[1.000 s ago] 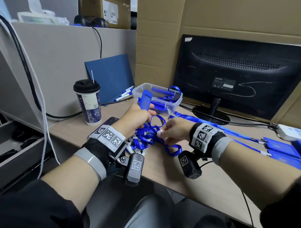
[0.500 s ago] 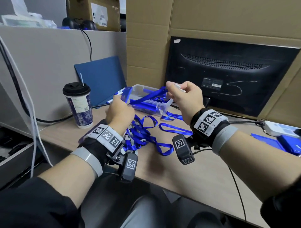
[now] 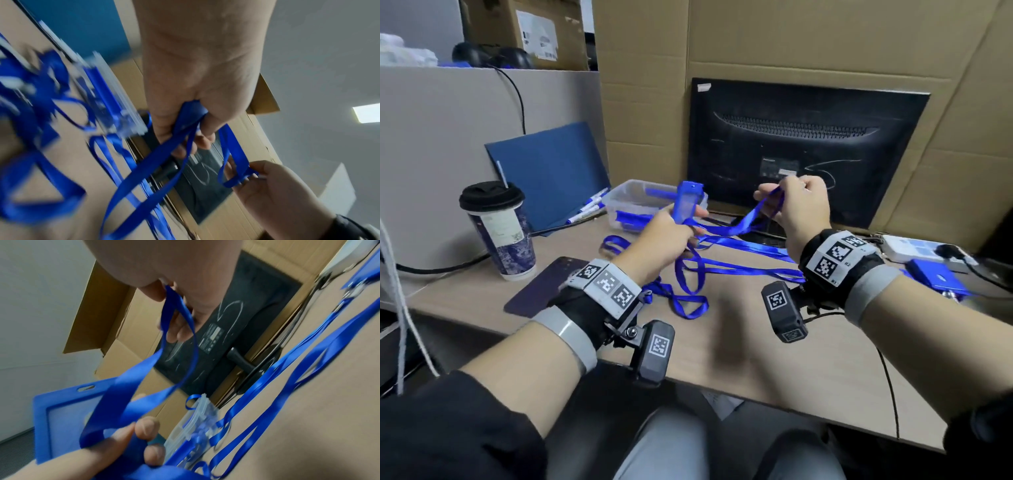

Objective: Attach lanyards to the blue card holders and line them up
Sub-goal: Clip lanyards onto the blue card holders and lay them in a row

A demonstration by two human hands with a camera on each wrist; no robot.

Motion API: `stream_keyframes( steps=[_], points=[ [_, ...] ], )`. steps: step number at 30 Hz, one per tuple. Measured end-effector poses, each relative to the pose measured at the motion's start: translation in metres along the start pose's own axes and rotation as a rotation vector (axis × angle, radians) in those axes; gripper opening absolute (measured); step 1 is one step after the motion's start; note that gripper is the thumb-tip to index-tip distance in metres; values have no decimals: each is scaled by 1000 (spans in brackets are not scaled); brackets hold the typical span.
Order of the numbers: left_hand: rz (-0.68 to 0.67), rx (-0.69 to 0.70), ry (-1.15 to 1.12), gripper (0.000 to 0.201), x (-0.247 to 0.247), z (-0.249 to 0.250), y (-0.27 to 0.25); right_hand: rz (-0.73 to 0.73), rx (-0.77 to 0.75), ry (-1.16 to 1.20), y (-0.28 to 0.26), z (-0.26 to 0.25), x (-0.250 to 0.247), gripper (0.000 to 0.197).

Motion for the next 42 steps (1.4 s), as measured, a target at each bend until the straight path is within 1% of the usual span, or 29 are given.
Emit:
stream_keyframes(
  steps=[3, 5, 7, 8, 10, 11, 12, 13, 14, 15, 16, 17, 18, 19, 23, 24, 26, 28, 29, 31, 34, 38, 40, 42],
  points=[
    [-248, -30, -78, 39, 58, 4, -7, 70, -48, -28, -1, -16, -48, 22],
    [-373, -27, -103, 38, 94, 8, -12, 136, -97, -91, -3, -29, -79, 25],
    [-477, -32, -133, 35, 123, 13, -18, 192, -134, -221, -4, -41, -107, 13],
    [-524, -39, -137, 33, 135, 15, -21, 198, -138, -309, -3, -45, -116, 9],
    [-607, -54, -69, 33, 148, 12, -25, 176, -88, -531, -3, -48, -129, 22],
    [-634, -68, -12, 38, 151, 7, -24, 158, -45, -627, -2, -46, -132, 30],
    [-638, -83, 38, 43, 151, 2, -23, 140, 3, -690, -2, -42, -135, 37],
    [-611, -96, 64, 46, 148, -3, -20, 119, 64, -727, -3, -37, -135, 46],
    [-563, -111, 59, 47, 144, -6, -17, 97, 147, -736, -3, -30, -135, 53],
    [-512, -132, 34, 45, 140, -9, -14, 68, 247, -716, -3, -21, -134, 56],
    [-478, -159, 0, 40, 135, -9, -12, 32, 325, -671, -4, -12, -131, 51],
    [-465, -186, -36, 34, 132, -9, -11, -5, 374, -631, -6, -5, -127, 41],
    [-464, -208, -71, 31, 129, -8, -10, -41, 390, -615, -7, 1, -123, 31],
    [-465, -216, -105, 29, 127, -7, -8, -80, 385, -632, -8, 7, -120, 23],
    [-434, -206, -196, 25, 119, -1, -5, -236, 284, -793, -12, 17, -110, 14],
    [-427, -208, -191, 23, 118, 0, -6, -251, 277, -800, -13, 17, -110, 11],
    [-442, -247, -163, 20, 116, -1, -8, -252, 263, -776, -11, 17, -111, 20],
    [-498, -345, -159, 31, 114, -3, -12, -263, 242, -776, -10, 17, -110, 21],
    [-522, -389, -160, 35, 112, -6, -13, -269, 225, -819, -9, 18, -111, 20],
    [-531, -418, -166, 34, 108, -10, -12, -254, 194, -906, -7, 18, -113, 17],
    [-510, -323, -138, 24, 103, -17, -5, -184, 192, -962, 1, 19, -118, 7],
    [-556, -216, 87, 20, 100, -23, 1, -125, 201, -959, 4, 20, -120, 7],
    [-551, -194, 155, 18, 99, -26, 3, -108, 224, -930, 3, 20, -120, 7],
    [-546, -206, 161, 19, 100, -30, 5, -121, 247, -901, 3, 22, -118, 7]
  ],
)
Point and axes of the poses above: each hand's wrist, its own y-axis towards the middle knuckle, its own x-axis out of the palm, z = x × y, the point moved 4 cm from there along y, towards the middle knuckle, and after that the axes turned 10 degrees about x, right-handed, at the moved point
